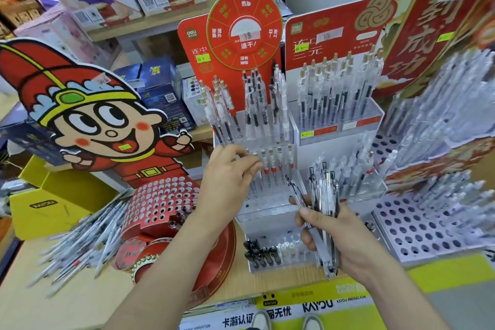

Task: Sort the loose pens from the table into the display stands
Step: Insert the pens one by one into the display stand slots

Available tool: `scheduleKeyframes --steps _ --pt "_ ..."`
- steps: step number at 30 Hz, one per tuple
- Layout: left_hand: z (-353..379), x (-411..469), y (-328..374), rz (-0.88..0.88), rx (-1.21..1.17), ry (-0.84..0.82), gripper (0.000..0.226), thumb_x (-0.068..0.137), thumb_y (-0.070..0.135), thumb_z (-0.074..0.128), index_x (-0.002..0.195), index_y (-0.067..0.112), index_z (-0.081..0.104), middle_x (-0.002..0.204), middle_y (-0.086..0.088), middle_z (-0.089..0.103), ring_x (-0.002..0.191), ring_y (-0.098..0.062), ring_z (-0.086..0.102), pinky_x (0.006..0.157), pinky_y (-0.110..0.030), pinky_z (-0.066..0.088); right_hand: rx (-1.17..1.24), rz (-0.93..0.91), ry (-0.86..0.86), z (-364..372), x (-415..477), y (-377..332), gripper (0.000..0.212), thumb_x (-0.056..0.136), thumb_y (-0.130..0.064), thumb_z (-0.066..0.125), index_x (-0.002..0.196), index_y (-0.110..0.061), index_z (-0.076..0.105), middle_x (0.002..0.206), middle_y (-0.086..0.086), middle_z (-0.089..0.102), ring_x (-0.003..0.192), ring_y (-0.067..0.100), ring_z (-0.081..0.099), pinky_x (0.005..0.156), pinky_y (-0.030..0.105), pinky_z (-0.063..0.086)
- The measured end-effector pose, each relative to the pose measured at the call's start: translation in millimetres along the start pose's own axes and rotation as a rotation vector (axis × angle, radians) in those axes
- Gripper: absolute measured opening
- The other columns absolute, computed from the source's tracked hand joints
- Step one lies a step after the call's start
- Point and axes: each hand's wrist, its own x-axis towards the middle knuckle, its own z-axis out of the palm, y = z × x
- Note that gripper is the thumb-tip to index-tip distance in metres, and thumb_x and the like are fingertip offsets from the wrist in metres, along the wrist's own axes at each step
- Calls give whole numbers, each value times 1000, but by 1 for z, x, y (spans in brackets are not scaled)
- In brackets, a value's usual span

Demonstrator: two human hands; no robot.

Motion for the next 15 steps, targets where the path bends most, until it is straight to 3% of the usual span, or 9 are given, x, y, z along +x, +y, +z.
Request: scheduleKeyframes --steps 3,8,12,15 --pt "2 5 1 -42 45 27 17 84 27 71 89 11 77 87 -2 51 83 -16 42 72 -26 34 -4 1 -6 0 0 1 36 78 -15 69 111 -2 64 72 11 61 51 20 54 45 27 44" --pt "3 11 1 -81 204 -9 29 78 41 74 74 12 76 81 0 50 79 -18 48 60 -23 35 -8 -32 -9 6 1 1 30 75 -17 70 101 -3 63 69 12 61 49 21 52 44 26 43" --pt "3 16 6 15 315 -38 33 75 42 76 62 12 69 73 -1 50 74 -20 52 47 -22 32 -1 -56 2 11 2 1 33 75 -21 70 98 1 61 64 11 58 45 19 46 42 25 39" --pt "6 19 2 95 276 -73 26 76 39 77 68 14 72 74 0 51 74 -20 52 49 -23 37 2 -54 -1 14 3 1 29 71 -22 73 93 -5 62 62 5 54 45 16 42 43 23 38"
